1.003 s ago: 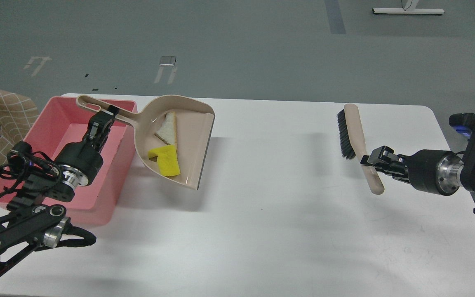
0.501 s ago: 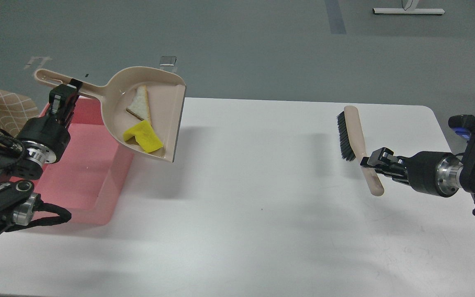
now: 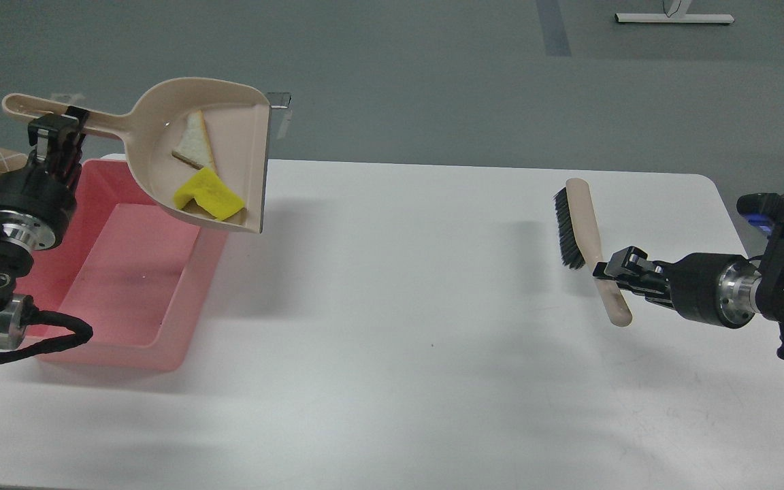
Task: Sweep and dump garbage into bin
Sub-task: 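Tilt the dustpan with the left gripper to dump into bin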
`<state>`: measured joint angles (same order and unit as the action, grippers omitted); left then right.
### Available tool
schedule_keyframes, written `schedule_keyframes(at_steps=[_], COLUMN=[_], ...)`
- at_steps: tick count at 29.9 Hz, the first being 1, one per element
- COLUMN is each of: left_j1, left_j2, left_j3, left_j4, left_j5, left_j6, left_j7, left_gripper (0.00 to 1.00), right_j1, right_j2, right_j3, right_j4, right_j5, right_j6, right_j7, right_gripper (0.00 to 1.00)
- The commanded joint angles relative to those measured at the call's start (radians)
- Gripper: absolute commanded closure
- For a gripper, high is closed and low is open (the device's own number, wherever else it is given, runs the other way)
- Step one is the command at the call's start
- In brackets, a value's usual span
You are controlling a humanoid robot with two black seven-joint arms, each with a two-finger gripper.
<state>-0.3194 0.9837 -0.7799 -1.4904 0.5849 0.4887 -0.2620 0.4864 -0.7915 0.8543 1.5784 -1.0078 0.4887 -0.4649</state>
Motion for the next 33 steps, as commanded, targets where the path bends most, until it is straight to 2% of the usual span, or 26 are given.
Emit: schedule_keyframes(at_steps=[1, 11, 21, 33], left_j1=[0.002, 0.019, 0.065, 0.132], left_j2=[0.029, 0.113, 0.181, 0.263], left_j3=[-0.01, -0.006, 0.01, 0.013], left_j4=[0.001, 0.005, 0.004, 0.001], left_j5=[-0.014, -0.011, -0.008, -0.007], left_j6=[0.0, 0.0, 0.0, -0.028], left_j7=[0.0, -0.019, -0.06, -0.135], left_gripper=[1.0, 1.0, 1.0, 1.0], right_j1=[0.0, 0.0, -0.008, -0.011], right_j2=[0.0, 0.009, 0.014, 0.028], right_j3=[0.0, 0.0, 0.0, 0.0], right_j4=[0.0, -0.009, -0.017, -0.017], right_j5=[0.0, 0.0, -0.002, -0.003], right_j6=[0.0, 0.0, 0.0, 0.0], right_j7=[0.0, 0.0, 0.0, 0.0], right_gripper=[1.0, 1.0, 1.0, 1.0])
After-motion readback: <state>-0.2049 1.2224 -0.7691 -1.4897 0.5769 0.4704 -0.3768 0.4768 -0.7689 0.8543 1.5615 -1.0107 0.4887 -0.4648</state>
